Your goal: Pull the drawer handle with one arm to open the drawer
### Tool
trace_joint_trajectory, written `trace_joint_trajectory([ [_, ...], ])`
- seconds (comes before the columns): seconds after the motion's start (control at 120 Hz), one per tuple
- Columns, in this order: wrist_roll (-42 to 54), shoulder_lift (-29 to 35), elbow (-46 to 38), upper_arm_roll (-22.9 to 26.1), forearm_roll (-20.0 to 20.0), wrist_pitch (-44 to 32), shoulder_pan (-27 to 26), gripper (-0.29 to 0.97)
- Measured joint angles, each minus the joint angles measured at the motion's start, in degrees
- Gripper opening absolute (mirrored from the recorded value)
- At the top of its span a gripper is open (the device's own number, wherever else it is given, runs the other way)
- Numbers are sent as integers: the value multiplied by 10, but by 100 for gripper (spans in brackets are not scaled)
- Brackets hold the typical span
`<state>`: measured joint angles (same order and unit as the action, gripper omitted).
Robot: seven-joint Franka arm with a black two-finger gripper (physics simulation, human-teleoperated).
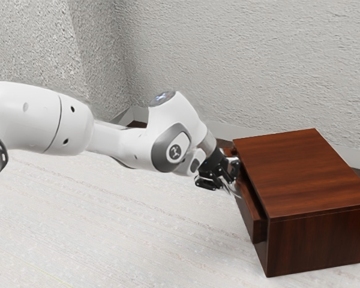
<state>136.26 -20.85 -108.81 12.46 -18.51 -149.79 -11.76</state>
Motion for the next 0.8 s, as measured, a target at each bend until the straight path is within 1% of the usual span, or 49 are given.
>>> trace_joint_trajectory([
  [0.1,3,28,-31,0,-2,-1,6,-5],
  [0.175,5,37,-47,0,-6,-3,13,-6],
  [0.35,11,62,-85,-1,-19,-4,33,-7],
  [0.6,15,104,-137,-2,-32,-4,45,-8],
  [0.8,17,151,-189,-4,-44,-5,54,-9],
])
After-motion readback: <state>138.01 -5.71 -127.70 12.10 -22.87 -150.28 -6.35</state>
